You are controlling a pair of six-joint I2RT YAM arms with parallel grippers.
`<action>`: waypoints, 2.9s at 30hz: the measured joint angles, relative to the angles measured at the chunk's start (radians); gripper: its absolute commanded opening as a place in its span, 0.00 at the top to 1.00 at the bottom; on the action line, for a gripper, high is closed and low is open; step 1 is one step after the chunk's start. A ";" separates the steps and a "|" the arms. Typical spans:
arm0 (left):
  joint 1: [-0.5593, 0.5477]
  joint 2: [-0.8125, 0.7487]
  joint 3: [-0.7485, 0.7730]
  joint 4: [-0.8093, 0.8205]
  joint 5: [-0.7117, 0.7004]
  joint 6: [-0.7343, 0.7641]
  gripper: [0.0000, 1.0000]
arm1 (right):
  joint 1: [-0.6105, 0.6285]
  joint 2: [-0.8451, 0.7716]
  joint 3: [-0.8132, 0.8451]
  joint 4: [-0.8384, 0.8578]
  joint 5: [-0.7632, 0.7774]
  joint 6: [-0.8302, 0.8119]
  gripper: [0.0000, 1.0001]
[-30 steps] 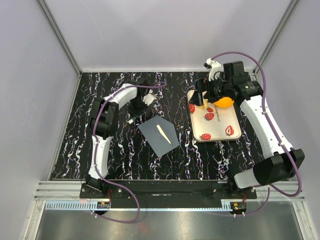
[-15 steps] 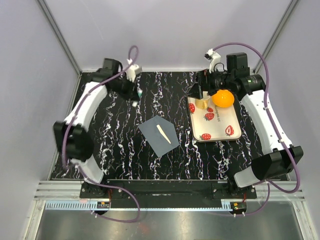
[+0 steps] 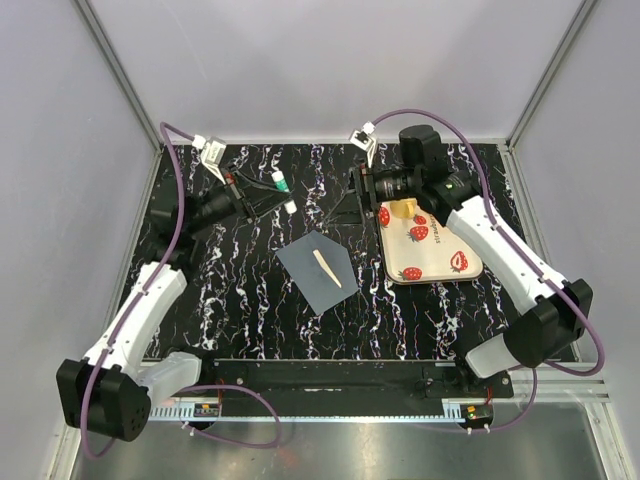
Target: Place the letter into the envelope and seal it
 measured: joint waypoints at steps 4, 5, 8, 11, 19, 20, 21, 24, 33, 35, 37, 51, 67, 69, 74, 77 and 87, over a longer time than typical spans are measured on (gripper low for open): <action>-0.005 -0.003 -0.074 0.146 -0.016 -0.157 1.00 | 0.039 0.005 0.006 0.069 -0.020 0.026 0.11; -0.005 -0.003 -0.081 0.171 -0.019 -0.185 1.00 | 0.055 0.012 0.013 0.077 -0.024 0.028 0.11; -0.006 -0.014 -0.099 0.230 -0.025 -0.248 1.00 | 0.105 0.048 0.043 0.098 -0.037 0.029 0.13; -0.013 -0.035 -0.118 0.267 -0.029 -0.284 1.00 | 0.136 0.082 0.064 0.109 -0.037 0.029 0.17; -0.029 -0.064 -0.166 0.306 -0.033 -0.317 1.00 | 0.164 0.131 0.133 0.113 -0.039 0.032 0.33; -0.031 -0.064 -0.170 0.308 -0.033 -0.319 1.00 | 0.167 0.132 0.138 0.113 -0.039 0.032 0.35; -0.032 -0.064 -0.172 0.308 -0.034 -0.323 1.00 | 0.171 0.132 0.145 0.113 -0.039 0.032 0.37; -0.035 -0.064 -0.172 0.313 -0.036 -0.333 1.00 | 0.185 0.137 0.162 0.114 -0.040 0.032 0.46; -0.044 -0.064 -0.174 0.315 -0.036 -0.353 0.95 | 0.196 0.168 0.167 0.120 -0.038 0.032 0.96; -0.044 -0.066 -0.177 0.316 -0.036 -0.356 0.73 | 0.196 0.168 0.167 0.119 -0.039 0.029 1.00; -0.045 -0.070 -0.177 0.311 -0.036 -0.350 0.46 | 0.197 0.168 0.167 0.114 -0.039 0.023 1.00; 0.048 -0.071 0.087 -0.278 0.171 0.093 0.42 | 0.199 0.121 0.171 -0.293 0.064 -0.372 1.00; -0.057 -0.017 0.103 -0.520 0.197 0.247 0.45 | 0.251 0.136 0.263 -0.510 0.202 -0.531 1.00; -0.066 -0.010 0.104 -0.531 0.197 0.252 0.46 | 0.255 0.145 0.266 -0.523 0.209 -0.535 1.00; -0.084 -0.009 0.104 -0.537 0.196 0.254 0.54 | 0.261 0.162 0.267 -0.537 0.224 -0.542 1.00; -0.088 -0.007 0.104 -0.525 0.196 0.238 0.62 | 0.269 0.164 0.267 -0.544 0.229 -0.549 1.00; -0.092 0.021 0.103 -0.471 0.195 0.167 0.82 | 0.281 0.164 0.269 -0.545 0.233 -0.556 1.00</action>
